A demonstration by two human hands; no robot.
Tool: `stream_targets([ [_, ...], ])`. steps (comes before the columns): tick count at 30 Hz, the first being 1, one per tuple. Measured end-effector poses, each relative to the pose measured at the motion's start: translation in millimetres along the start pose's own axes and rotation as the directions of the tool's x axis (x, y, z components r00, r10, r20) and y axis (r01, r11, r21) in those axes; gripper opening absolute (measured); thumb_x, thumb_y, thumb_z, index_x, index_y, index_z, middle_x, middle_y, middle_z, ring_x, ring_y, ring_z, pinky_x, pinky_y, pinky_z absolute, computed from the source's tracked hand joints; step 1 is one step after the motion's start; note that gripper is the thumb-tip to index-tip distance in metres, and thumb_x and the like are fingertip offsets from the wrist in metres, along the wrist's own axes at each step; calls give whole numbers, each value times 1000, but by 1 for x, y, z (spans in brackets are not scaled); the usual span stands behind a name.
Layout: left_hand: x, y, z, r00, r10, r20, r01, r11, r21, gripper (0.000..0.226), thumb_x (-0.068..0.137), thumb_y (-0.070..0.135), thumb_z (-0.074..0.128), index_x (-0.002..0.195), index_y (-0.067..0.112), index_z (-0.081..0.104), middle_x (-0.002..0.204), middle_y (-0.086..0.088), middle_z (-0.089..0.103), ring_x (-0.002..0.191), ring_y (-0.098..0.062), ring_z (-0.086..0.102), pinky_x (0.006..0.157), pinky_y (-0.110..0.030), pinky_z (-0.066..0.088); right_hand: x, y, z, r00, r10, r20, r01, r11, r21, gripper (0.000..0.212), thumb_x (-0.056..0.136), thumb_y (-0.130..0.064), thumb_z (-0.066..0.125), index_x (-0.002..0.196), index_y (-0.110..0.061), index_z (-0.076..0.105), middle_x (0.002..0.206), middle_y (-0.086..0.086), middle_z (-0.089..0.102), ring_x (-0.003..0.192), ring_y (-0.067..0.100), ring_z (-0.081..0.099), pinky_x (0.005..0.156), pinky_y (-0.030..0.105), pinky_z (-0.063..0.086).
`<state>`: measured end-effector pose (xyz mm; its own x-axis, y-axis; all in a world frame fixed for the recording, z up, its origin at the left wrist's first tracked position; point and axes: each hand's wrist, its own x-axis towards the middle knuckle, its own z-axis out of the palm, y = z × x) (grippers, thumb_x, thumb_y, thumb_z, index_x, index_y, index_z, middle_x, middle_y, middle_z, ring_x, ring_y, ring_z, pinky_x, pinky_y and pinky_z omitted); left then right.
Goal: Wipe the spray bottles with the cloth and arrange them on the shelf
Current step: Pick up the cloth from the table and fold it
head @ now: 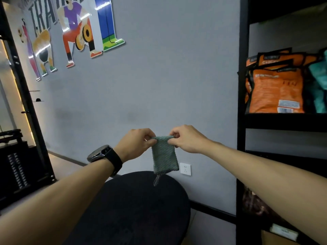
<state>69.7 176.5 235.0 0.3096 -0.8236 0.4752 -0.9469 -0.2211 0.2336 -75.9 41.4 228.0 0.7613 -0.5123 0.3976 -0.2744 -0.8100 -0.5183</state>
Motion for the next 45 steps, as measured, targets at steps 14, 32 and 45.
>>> stream_targets([
  [14, 33, 96, 45, 975, 212, 60, -205, 972, -112, 17, 95, 32, 60, 104, 19, 68, 96, 6, 70, 90, -12, 60, 72, -22, 40, -64, 64, -75, 982, 144, -121, -158, 981, -113, 2, 85, -27, 68, 84, -25, 68, 73, -9, 66, 71, 8, 61, 62, 24, 45],
  [32, 53, 212, 89, 886, 448, 116, -414, 879, -235, 16, 95, 35, 59, 103, 22, 67, 95, 8, 69, 86, -11, 63, 77, -27, 51, -155, 112, -157, 919, 290, -266, -340, 925, -169, 9, 86, -24, 70, 92, -18, 73, 83, -5, 68, 78, 7, 63, 68, 24, 48],
  [45, 58, 295, 136, 794, 589, 151, -488, 766, -419, 17, 96, 31, 61, 103, 17, 66, 96, 5, 70, 66, -8, 68, 55, -11, 49, -223, 155, -202, 845, 405, -348, -489, 850, -197, 8, 85, -27, 72, 90, -20, 73, 71, -10, 64, 73, 11, 63, 67, 28, 48],
])
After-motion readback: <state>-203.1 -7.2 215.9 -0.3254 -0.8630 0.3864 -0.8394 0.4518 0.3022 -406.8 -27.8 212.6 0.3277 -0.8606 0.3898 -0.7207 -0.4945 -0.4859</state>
